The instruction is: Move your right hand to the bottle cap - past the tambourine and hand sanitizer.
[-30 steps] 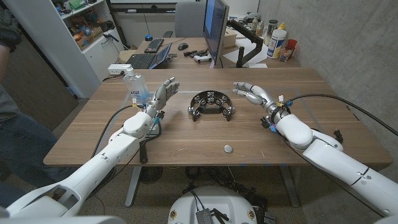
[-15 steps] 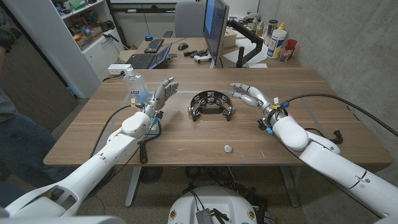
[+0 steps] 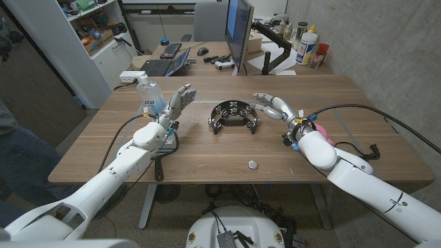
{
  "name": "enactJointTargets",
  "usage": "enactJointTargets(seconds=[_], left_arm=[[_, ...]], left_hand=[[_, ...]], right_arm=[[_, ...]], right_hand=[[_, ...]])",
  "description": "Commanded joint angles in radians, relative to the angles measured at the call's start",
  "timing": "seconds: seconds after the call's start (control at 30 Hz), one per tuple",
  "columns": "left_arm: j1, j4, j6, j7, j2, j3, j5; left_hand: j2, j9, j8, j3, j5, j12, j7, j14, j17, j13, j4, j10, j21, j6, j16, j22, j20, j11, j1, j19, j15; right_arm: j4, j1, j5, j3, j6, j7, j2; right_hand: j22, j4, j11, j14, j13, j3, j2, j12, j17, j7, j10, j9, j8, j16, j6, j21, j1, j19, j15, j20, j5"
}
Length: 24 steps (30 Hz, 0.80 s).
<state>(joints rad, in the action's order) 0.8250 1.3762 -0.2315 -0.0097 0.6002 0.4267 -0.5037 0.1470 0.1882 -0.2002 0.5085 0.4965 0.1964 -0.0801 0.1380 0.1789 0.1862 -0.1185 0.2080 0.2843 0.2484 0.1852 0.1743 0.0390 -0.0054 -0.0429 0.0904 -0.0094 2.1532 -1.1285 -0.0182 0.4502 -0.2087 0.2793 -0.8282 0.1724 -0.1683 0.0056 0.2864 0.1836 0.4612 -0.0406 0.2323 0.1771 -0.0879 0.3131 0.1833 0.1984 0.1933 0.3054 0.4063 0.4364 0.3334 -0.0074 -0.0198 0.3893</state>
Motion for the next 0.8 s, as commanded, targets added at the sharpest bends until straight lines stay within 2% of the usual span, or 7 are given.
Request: enactJointTargets(seconds=[0.03, 0.8], left_arm=[[-0.011, -0.008, -0.002, -0.011, 0.004, 0.001, 0.003], [-0.022, -0.002, -0.014, -0.040, 0.012, 0.004, 0.005]], left_hand=[[-0.010, 0.003, -0.001, -0.003, 0.004, 0.002, 0.003, -0.006, 0.003, 0.002, 0.001, -0.003, -0.004, 0.005, 0.005, 0.004, 0.039, 0.000, -0.002, 0.006, 0.002], [-0.012, 0.003, 0.000, -0.009, 0.006, 0.002, 0.002, -0.010, 0.003, 0.002, 0.001, -0.004, -0.012, 0.005, 0.003, 0.004, 0.037, 0.001, -0.003, 0.004, 0.003]], right_arm=[[0.044, 0.005, -0.047, 0.033, -0.084, 0.003, 0.010], [0.124, 0.010, -0.129, 0.116, -0.252, 0.031, 0.048]], right_hand=[[-0.001, 0.005, -0.001, 0.009, 0.005, 0.001, -0.002, 0.001, 0.003, -0.004, 0.008, 0.004, -0.001, 0.005, 0.005, -0.006, 0.009, 0.005, -0.003, 0.003, 0.009], [0.000, 0.010, -0.002, 0.007, 0.005, 0.001, -0.007, -0.001, 0.005, -0.006, 0.009, 0.005, -0.001, 0.000, 0.006, -0.018, 0.012, 0.007, -0.002, 0.011, 0.015]])
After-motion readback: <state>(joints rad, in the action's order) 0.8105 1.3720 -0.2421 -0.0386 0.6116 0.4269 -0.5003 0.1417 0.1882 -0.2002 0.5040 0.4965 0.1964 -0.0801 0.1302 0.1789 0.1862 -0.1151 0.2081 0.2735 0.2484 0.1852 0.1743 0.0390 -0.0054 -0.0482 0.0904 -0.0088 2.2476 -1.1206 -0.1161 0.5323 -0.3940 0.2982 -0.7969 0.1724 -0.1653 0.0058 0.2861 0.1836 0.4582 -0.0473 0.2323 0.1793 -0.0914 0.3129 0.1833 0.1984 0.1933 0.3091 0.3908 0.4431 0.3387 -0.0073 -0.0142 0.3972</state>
